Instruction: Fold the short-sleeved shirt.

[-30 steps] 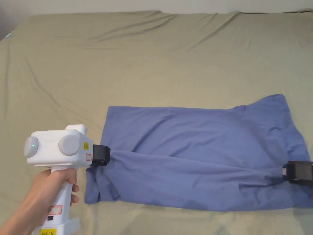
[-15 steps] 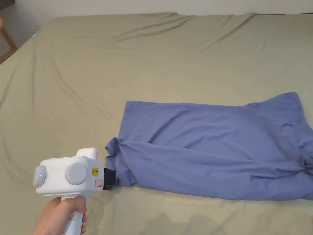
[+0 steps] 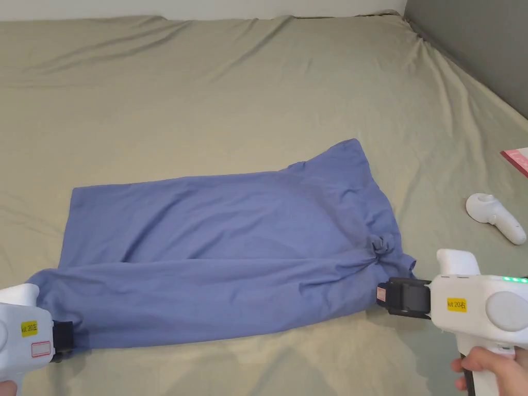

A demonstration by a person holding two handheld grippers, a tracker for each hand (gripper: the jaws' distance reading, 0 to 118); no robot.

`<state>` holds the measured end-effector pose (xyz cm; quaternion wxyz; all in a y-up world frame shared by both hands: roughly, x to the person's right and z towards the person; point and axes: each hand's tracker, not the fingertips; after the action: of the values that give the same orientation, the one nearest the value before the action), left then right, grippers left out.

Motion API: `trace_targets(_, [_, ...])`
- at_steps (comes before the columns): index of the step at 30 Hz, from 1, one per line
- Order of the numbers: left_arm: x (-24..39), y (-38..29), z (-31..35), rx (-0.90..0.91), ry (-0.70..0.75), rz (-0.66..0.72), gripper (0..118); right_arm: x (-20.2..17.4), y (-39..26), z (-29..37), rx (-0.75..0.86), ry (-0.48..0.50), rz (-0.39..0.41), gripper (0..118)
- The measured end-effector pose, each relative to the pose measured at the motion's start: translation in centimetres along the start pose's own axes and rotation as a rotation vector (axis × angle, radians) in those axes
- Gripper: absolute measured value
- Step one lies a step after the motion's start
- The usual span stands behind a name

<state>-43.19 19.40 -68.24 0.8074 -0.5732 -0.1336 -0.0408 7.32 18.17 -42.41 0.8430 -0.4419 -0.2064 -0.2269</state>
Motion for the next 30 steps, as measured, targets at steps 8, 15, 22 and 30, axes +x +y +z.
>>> trace_targets(8, [-0.9,0.5,-0.2,-0.013,-0.033,0.043,11,-1.6,1.9,-3.9,-0.075,0.027,0.028,17])
trace_targets(15, [-1.3,0.6,1.4,0.015,-0.028,0.018,11,-1.4,1.5,-0.3,-0.059,0.06,-0.021,16])
trace_targets(22, [-2.3,-2.2,4.3,0.037,-0.012,-0.021,11,-1.3,-1.1,3.2,-0.094,0.078,-0.019,16])
trace_targets(30, [-4.3,-10.8,6.2,-0.013,-0.03,-0.017,11,0.2,-7.5,6.9,-0.162,0.077,-0.017,16])
